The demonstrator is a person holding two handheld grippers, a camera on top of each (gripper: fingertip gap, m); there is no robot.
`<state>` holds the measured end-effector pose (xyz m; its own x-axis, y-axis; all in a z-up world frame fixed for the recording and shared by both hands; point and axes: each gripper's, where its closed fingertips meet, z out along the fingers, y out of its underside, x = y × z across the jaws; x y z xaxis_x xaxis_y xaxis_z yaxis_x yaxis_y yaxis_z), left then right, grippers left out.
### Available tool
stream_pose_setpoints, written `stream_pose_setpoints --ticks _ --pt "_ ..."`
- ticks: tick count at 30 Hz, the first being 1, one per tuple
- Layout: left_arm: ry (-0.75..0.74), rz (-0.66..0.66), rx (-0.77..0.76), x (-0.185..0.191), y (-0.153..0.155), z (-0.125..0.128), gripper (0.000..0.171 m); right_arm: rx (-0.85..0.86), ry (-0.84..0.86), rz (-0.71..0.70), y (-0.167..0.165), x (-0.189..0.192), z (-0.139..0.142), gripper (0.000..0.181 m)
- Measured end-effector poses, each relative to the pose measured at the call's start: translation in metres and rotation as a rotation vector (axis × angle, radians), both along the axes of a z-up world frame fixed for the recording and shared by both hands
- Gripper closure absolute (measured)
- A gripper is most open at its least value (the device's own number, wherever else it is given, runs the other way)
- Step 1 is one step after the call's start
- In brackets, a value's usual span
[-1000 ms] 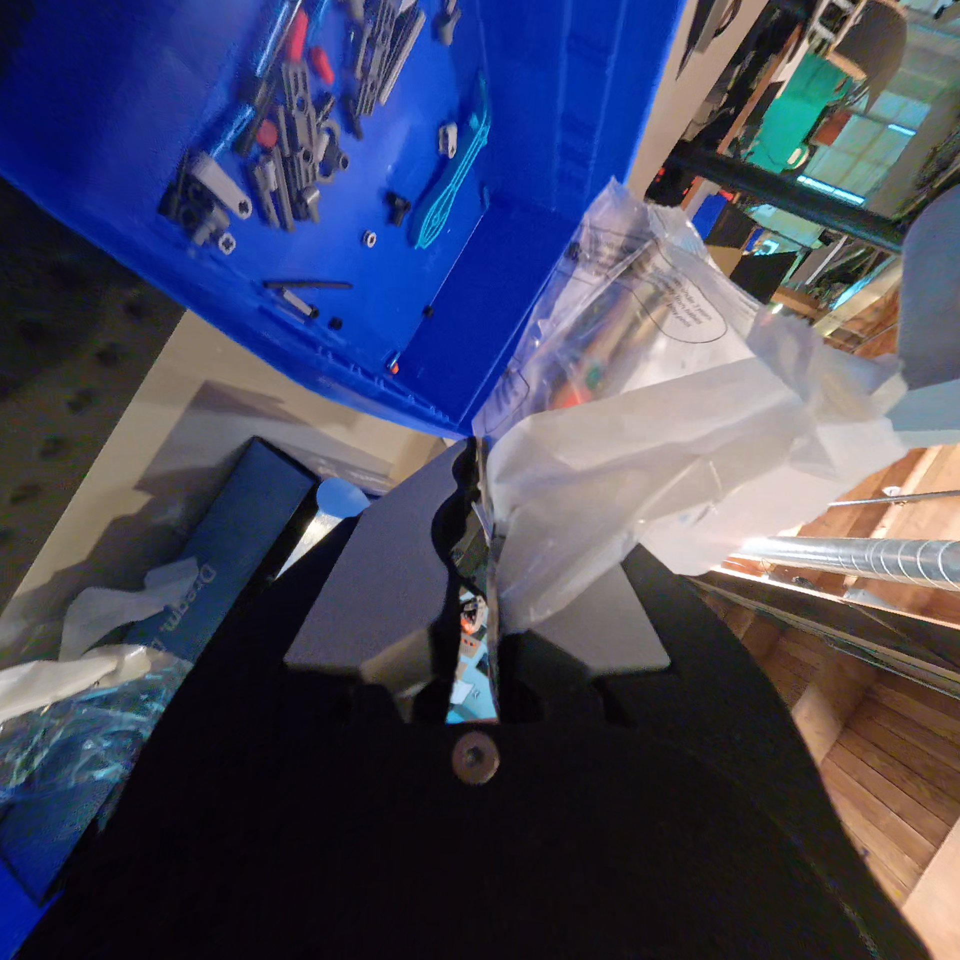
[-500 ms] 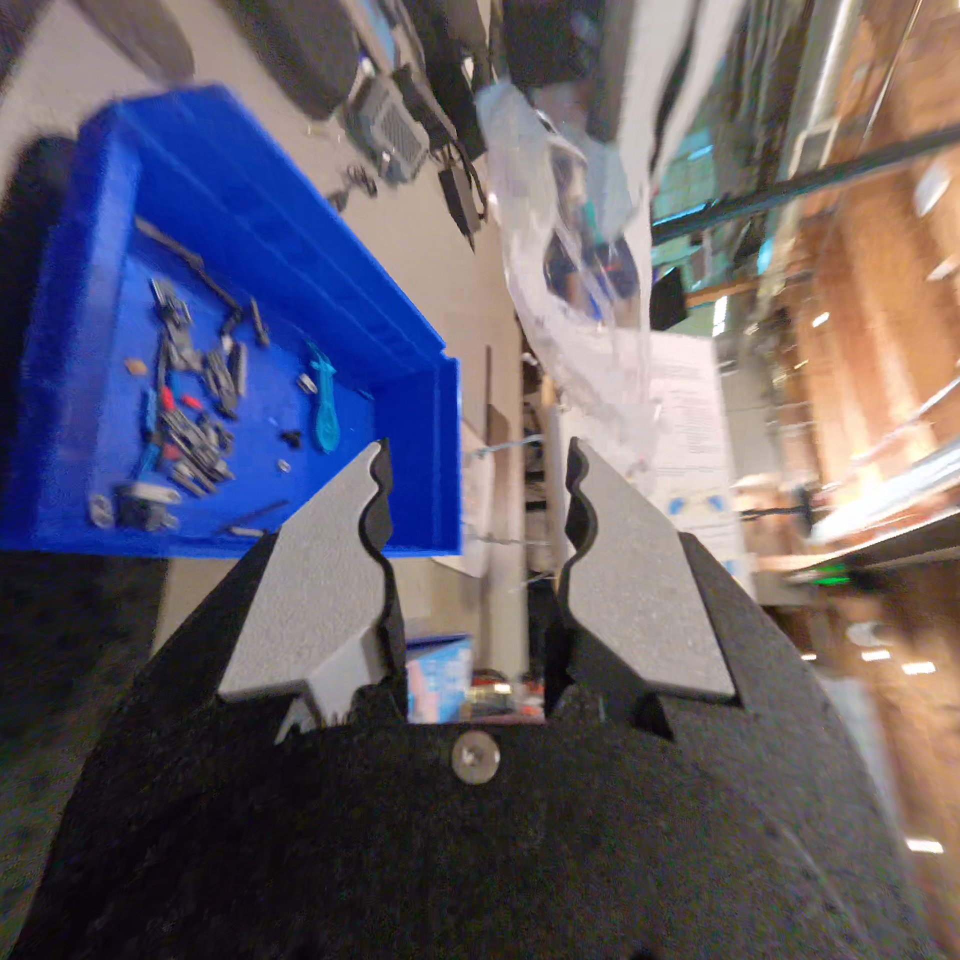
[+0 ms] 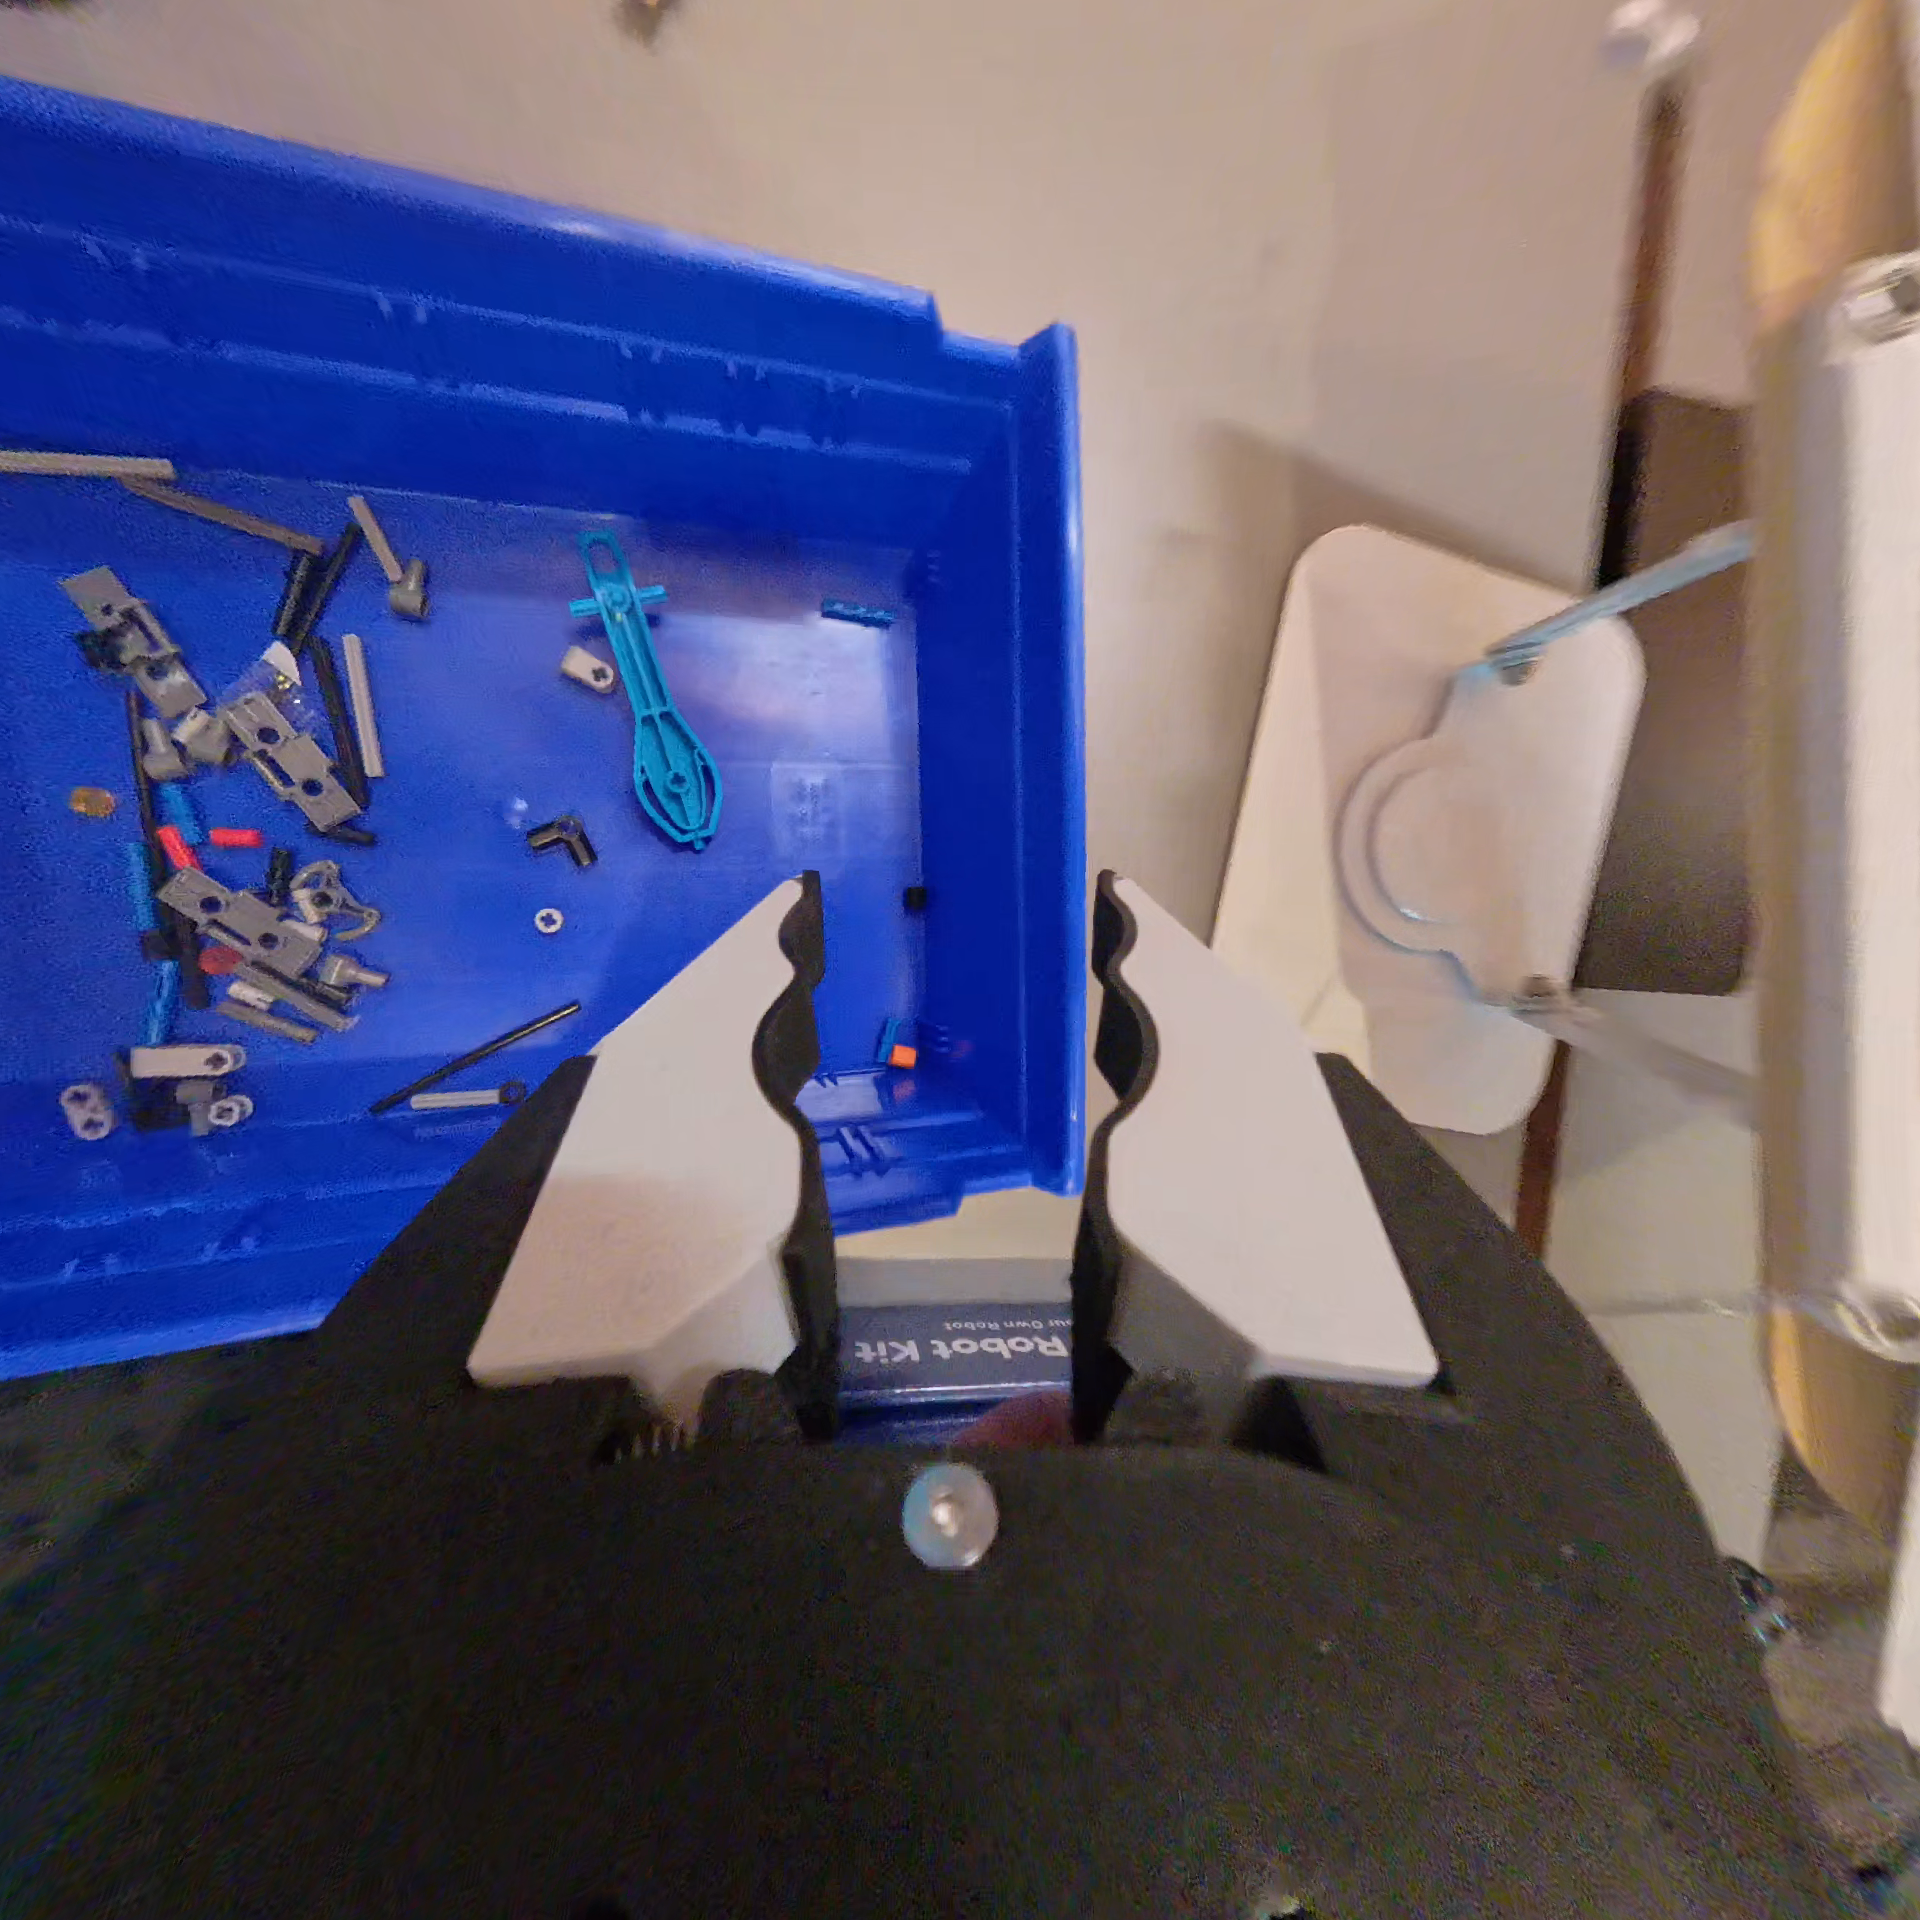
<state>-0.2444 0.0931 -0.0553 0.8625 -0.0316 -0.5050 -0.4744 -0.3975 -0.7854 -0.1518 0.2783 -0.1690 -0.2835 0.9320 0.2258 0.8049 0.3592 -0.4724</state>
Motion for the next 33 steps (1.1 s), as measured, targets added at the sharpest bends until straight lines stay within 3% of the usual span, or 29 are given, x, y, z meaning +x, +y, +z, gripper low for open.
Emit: stream_pose_setpoints --ticks 2,6,16,22,33 --pt "-0.017 -0.001 -0.002 -0.002 -0.006 -0.006 0.171 -0.026 -0.07 0.013 0.008 -0.011 -0.013 0.135" --pt "-0.057 -0.016 -0.006 -0.006 -0.014 -0.018 0.171 -0.064 -0.131 0.06 0.011 -0.034 -0.034 0.122" --pt "-0.104 -0.037 -0.033 -0.015 -0.016 -0.042 0.171 -0.056 -0.327 0.188 0.016 -0.059 -0.088 0.149" --pt "-0.079 -0.006 -0.04 -0.025 -0.022 -0.048 0.171 -0.155 -0.392 0.264 0.006 -0.059 -0.105 0.175" --pt "-0.069 0.038 -0.037 -0.04 -0.03 -0.059 0.171 -0.29 -0.408 0.3 -0.007 -0.055 -0.121 0.175"
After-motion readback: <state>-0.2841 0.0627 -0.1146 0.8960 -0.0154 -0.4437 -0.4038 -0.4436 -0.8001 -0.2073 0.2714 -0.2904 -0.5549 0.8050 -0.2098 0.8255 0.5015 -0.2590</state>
